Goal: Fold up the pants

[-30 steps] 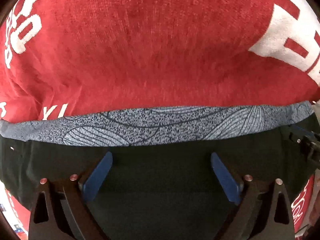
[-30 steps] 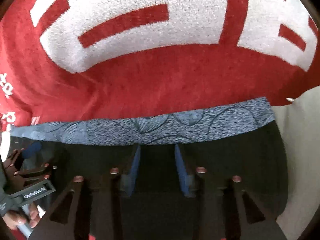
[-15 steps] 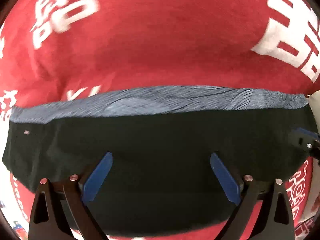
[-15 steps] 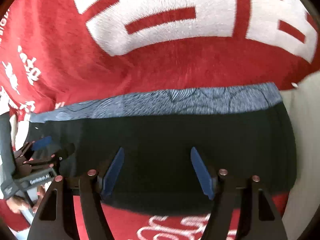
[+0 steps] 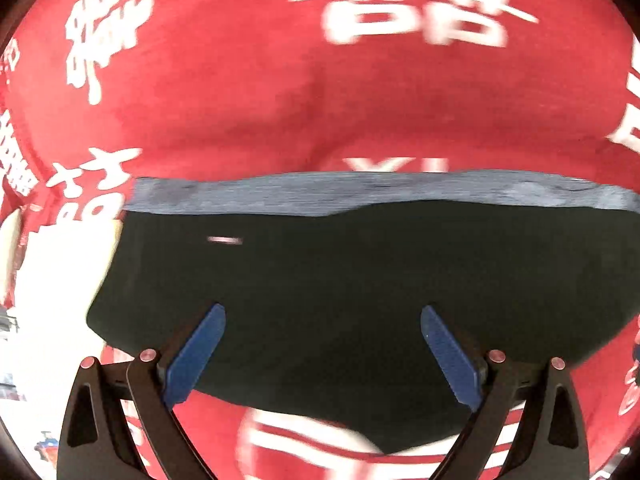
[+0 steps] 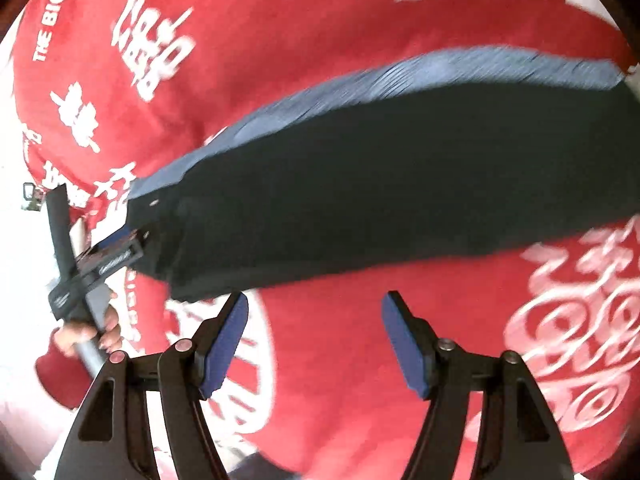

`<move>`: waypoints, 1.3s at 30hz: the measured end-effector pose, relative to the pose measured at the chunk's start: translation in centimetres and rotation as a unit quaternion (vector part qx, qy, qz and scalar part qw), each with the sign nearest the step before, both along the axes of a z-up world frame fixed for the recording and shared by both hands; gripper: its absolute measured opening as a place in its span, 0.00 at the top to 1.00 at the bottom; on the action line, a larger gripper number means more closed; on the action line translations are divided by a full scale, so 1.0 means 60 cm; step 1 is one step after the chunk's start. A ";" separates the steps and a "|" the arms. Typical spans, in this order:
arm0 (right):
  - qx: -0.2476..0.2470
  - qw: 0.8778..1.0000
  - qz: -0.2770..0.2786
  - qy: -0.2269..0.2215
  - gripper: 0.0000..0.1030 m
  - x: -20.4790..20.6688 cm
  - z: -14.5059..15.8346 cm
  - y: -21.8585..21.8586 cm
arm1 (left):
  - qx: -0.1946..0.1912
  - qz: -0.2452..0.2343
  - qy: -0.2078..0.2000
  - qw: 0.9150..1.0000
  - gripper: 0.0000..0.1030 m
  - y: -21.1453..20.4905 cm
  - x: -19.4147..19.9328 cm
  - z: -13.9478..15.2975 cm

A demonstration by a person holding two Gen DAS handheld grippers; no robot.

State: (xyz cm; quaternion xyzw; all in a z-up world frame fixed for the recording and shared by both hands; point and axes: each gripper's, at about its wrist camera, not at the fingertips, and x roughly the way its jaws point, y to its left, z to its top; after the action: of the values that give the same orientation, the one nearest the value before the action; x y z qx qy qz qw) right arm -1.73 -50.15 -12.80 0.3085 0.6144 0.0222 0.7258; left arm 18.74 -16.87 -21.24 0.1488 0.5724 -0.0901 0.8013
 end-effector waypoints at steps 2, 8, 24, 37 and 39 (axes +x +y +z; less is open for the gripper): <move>0.015 1.000 -0.003 0.000 0.29 0.004 -0.009 0.050 | 0.013 0.000 -0.009 1.000 0.04 0.041 0.016 -0.011; 0.050 0.999 0.000 -0.001 0.29 0.032 -0.047 0.202 | 0.062 0.022 0.015 0.998 0.04 0.170 0.072 -0.105; 0.120 0.988 -0.091 -0.036 0.58 0.076 -0.127 0.296 | 0.010 -0.011 0.028 1.000 0.02 0.189 0.076 -0.086; 0.176 0.954 -0.238 -0.046 0.59 0.042 -0.136 0.171 | -0.083 -0.225 0.011 0.971 0.14 -0.004 -0.099 -0.010; 0.181 0.954 -0.233 -0.043 0.59 0.046 -0.135 0.163 | -0.073 -0.241 0.015 0.968 0.23 -0.027 -0.108 -0.025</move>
State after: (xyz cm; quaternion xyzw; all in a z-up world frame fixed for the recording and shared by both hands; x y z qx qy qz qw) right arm 1.05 -40.39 -20.93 0.5685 0.4795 -0.0238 0.6681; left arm 12.29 -18.46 -22.72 0.2225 0.5237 -0.3246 0.7555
